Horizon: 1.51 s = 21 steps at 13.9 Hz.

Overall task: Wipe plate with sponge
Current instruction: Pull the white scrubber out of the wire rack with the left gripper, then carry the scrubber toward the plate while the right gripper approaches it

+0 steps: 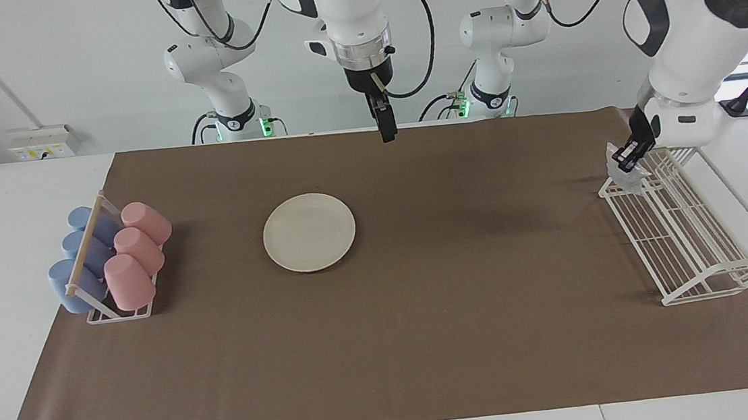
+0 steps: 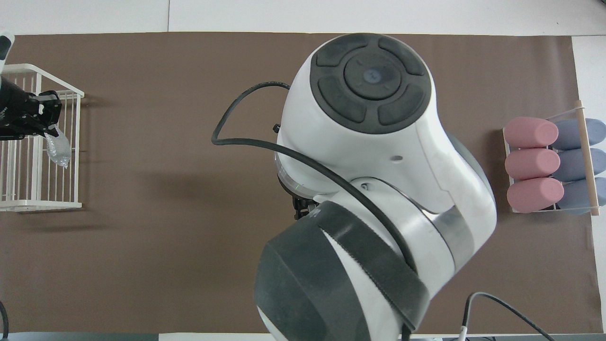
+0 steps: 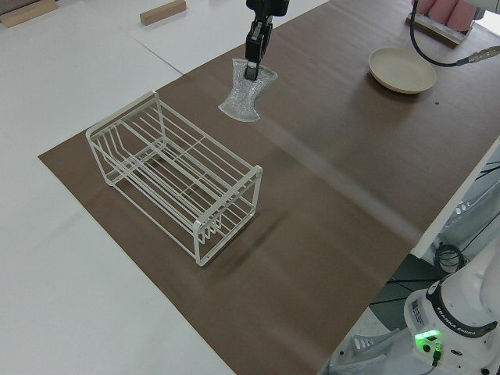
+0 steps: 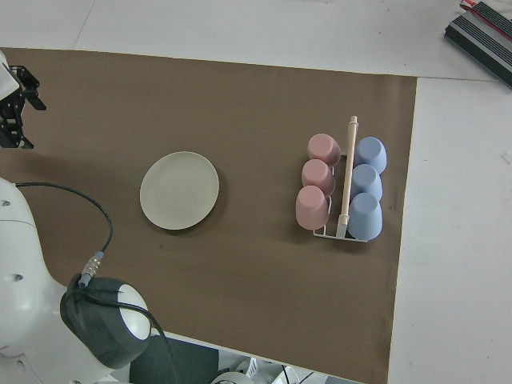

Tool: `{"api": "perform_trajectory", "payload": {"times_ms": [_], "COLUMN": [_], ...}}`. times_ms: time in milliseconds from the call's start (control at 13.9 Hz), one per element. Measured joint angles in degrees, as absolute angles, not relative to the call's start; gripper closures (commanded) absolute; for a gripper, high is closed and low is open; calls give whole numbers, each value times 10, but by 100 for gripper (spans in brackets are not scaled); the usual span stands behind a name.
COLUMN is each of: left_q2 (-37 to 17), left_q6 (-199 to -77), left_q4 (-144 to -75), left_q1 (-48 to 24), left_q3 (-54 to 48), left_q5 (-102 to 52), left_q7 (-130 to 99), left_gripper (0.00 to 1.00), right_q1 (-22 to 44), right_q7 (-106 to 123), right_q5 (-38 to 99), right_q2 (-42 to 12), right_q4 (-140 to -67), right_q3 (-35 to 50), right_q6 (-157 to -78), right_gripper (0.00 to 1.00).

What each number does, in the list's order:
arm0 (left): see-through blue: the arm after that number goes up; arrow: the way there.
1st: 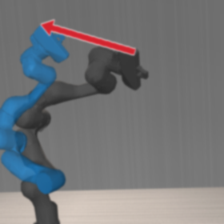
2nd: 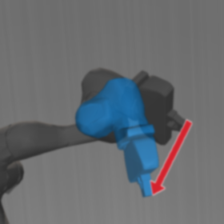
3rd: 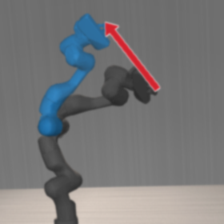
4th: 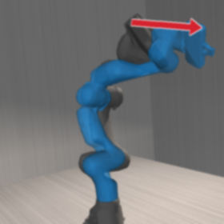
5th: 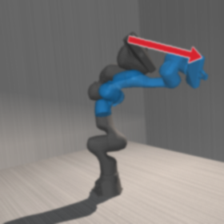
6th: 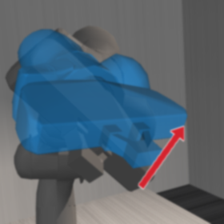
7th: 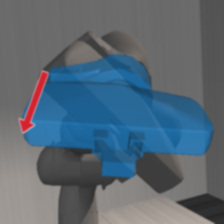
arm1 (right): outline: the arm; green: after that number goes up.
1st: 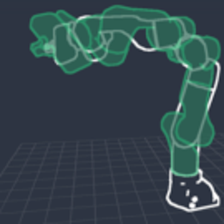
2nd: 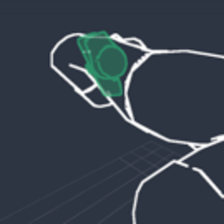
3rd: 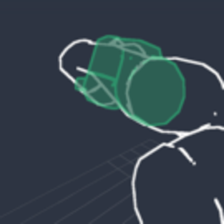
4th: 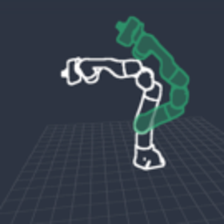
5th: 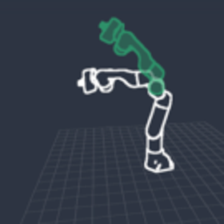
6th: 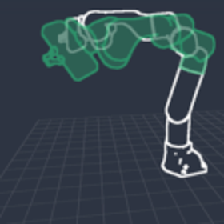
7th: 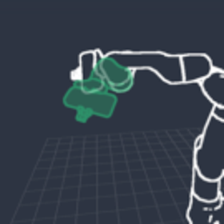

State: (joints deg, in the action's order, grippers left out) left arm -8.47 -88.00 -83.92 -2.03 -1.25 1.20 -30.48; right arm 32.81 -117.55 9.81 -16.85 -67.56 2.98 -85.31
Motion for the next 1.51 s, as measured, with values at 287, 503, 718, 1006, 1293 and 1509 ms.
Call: {"api": "perform_trajectory", "payload": {"times_ms": [287, 503, 718, 1006, 1293, 1509], "left_q2": [-70, -60, -20, 35, 84, 119], "left_q6": [-864, -846, -847, -852, -933, -1024], "left_q4": [-840, -868, -952, -1052, -1151, -1224], "left_q1": [2, 33, 39, 39, 20, -33], "left_q3": [-11, -11, -11, -14, -20, -23], "left_q5": [-140, -235, -325, -443, -574, -678], "left_q7": [-278, -174, -82, -37, 10, 35], "left_gripper": [100, 100, 100, 100, 100, 100], "right_q1": [328, 328, 329, 337, 342, 360], "right_q7": [-1175, -1175, -1175, -1175, -1175, -1176], "right_q5": [98, 98, 98, 99, 102, 146], "right_q2": [-167, -165, -164, -164, -161, -145], "right_q4": [-674, -674, -674, -684, -692, -730], "right_q3": [30, 30, 30, 32, 33, 34], "right_q6": [-853, -853, -864, -908, -911, -959], "right_gripper": [0, 0, 0, 0, 0, 0]}}
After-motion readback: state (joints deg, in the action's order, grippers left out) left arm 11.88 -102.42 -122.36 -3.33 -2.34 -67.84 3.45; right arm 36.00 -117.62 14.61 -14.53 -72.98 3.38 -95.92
